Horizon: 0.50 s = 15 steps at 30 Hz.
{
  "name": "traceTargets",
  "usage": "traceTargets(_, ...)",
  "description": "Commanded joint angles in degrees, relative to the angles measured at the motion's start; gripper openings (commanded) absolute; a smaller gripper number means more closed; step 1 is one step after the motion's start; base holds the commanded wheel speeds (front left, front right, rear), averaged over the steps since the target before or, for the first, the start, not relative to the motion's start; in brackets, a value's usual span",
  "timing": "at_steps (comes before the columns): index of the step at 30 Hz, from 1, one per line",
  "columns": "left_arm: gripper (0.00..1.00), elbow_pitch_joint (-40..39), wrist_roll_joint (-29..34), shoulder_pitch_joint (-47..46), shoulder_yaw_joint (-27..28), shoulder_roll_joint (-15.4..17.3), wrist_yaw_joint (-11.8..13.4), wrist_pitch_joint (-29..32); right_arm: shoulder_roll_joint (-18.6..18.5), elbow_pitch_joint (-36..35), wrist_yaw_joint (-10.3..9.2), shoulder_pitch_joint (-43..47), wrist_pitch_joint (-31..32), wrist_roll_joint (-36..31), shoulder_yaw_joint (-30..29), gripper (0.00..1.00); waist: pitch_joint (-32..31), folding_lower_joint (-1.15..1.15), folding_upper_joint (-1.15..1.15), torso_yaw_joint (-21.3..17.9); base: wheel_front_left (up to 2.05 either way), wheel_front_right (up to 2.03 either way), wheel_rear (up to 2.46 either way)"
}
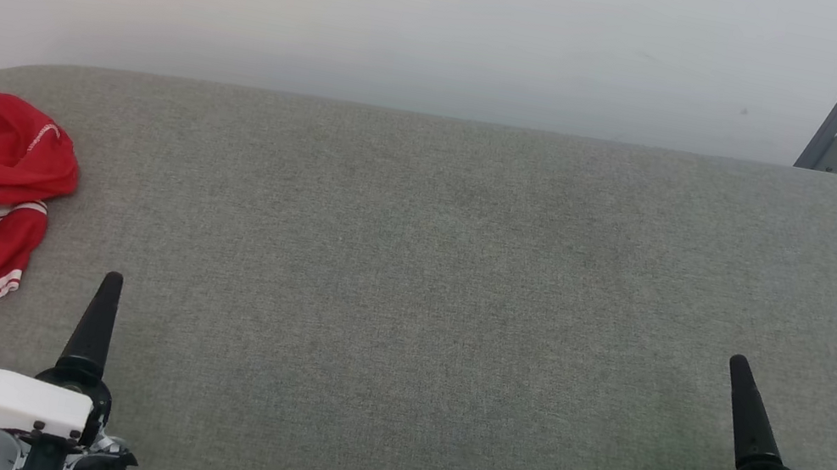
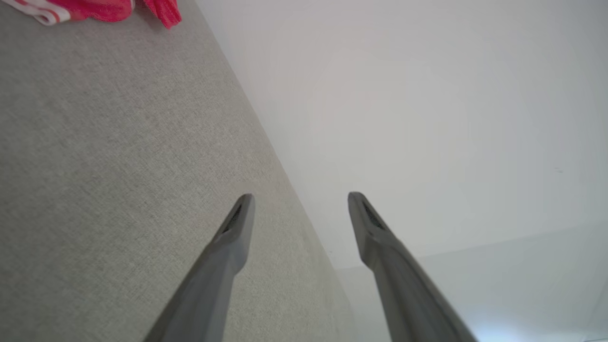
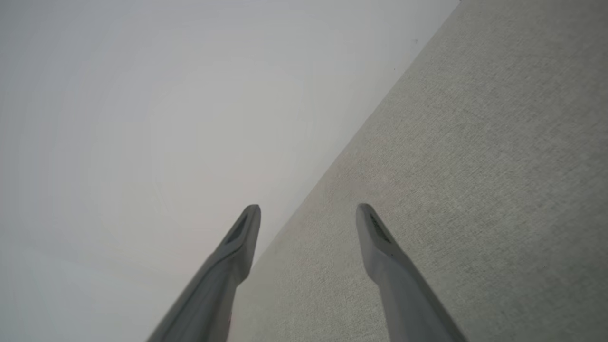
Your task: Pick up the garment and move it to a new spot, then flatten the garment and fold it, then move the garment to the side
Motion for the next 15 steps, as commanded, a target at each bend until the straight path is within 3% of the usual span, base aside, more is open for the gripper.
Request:
traceTargets(1, 1.00, -1.4, 2.8, -0.2, -0.5, 1.2, 0.7, -0.8, -0.9, -0.8, 0.09, -1.5, -0.6, -3.3, 0.2, 1.00, 0.0, 0.00, 0.00, 0.0, 0.00, 0.00, 0.00)
traceTargets(15, 1.00, -3.6, 15.5, 1.1, -2.8, 4.3, 3.4, -3.6, -2.4, -1.4, 0.10, -2.0, -2.2, -17.6, 0.1, 1.00, -0.3, 0.00, 0.00, 0.0, 0.00, 0.00, 0.00)
